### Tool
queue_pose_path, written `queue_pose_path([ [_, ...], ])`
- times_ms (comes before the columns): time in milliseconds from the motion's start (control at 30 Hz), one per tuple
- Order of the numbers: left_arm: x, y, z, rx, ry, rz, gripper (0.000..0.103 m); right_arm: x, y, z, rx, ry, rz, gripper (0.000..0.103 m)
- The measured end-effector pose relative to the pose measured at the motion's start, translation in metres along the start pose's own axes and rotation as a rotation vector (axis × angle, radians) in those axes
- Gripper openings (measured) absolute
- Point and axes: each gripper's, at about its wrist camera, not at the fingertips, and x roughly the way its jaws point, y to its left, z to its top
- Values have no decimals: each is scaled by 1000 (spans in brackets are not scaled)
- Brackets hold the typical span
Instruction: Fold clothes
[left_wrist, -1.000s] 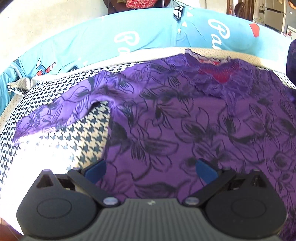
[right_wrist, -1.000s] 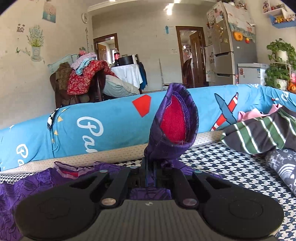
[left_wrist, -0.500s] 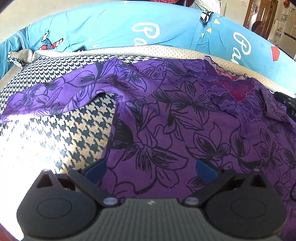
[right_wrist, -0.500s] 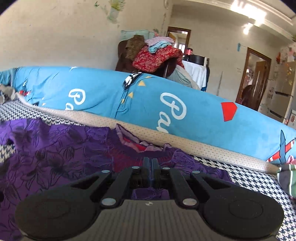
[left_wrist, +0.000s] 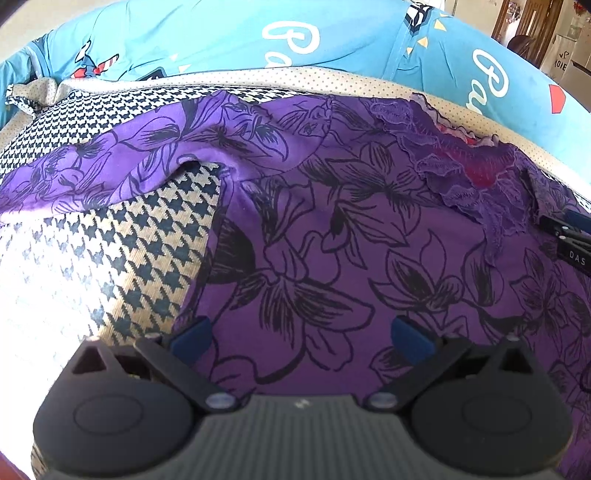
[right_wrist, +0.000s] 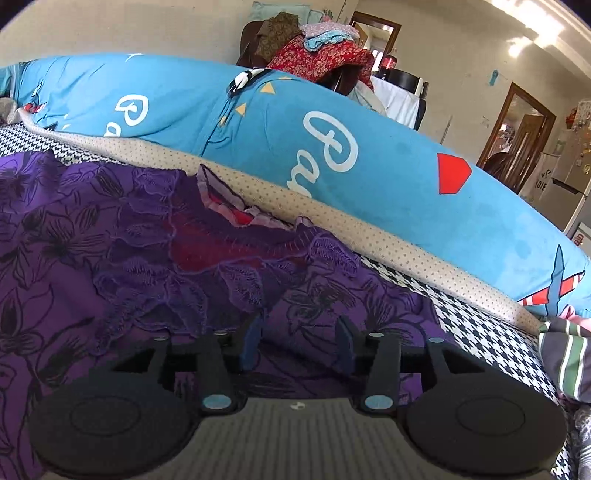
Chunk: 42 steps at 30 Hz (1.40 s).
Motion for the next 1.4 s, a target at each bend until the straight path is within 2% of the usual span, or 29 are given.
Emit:
queue_pose_path([
  [100, 2, 0, 0, 0, 7, -1, 103, 11, 4, -3, -21, 18, -10, 49],
  [200, 3, 0, 0, 3, 8, 2, 103, 21, 6, -6, -31, 24, -32, 48],
  [267, 3, 0, 0, 1, 9, 2, 103, 25, 1, -7, 12, 31, -20, 47],
  [333, 4, 1, 1, -3, 10, 1, 103, 25, -6, -7, 64, 38, -3, 40],
  [400, 4, 1, 1, -2, 10, 1, 103, 25, -13, -6, 107, 43, 11, 29],
  [500, 3, 0, 0, 2, 9, 3, 103, 21, -16, -3, 136, 30, 28, 13],
  [533, 3, 0, 0, 3, 8, 4, 103, 20, -16, -2, 140, 24, 25, 10],
  [667, 2, 1, 0, -6, 4, 12, 103, 13, -15, 7, 195, -4, 33, 9],
  [833, 2, 5, -1, -19, -5, 29, 103, -9, -3, 27, 248, -130, 61, 9],
  [967, -1, 10, -1, -36, -28, 60, 103, -29, 17, 39, 279, -216, 195, 9],
  [1067, -6, 13, 0, -42, -72, 140, 103, -45, 40, 44, 262, -264, 364, 9],
  [1133, -7, 18, 2, -63, -87, 166, 103, -53, 58, 44, 230, -270, 469, 9],
  [1233, -7, 28, 4, -110, -84, 173, 103, -54, 85, 40, 154, -248, 555, 9],
  [1333, -7, 31, 5, -125, -85, 193, 103, -45, 106, 31, 113, -163, 626, 9],
  [1400, -7, 32, 5, -123, -87, 188, 103, -45, 119, 25, 61, -140, 650, 9],
])
